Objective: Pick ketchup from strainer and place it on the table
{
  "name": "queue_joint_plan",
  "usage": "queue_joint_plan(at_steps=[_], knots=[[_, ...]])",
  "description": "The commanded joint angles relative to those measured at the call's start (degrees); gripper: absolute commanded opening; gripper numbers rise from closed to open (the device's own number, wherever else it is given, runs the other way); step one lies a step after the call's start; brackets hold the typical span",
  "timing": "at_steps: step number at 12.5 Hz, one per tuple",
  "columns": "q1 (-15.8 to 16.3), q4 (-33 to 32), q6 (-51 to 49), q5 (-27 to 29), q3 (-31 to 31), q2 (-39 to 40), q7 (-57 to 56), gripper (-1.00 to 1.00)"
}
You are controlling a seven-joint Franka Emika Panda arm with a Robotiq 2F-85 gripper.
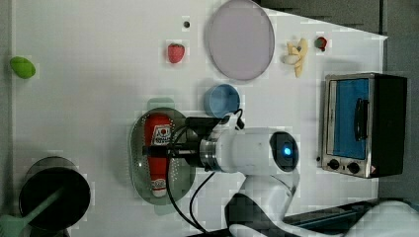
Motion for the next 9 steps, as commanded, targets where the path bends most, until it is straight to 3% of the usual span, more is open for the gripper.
queue_joint_plan(at_steps=[1, 4, 5, 8, 9], knots=[[0.31, 0.18, 2.08, 0.31, -0.85, 1.76, 2.72, 1.00], [2.15, 0.43, 5.76, -0.43, -3.16, 4.81, 2.71, 1.00], [3.01, 0.45, 6.39, -1.26, -4.22, 5.40, 2.71, 0.92], [5.07, 0.50, 8.51, -2.89, -6.21, 5.81, 2.71, 0.21], [5.12, 0.48, 9.00, -2.89, -5.75, 5.64, 2.71, 0.17]])
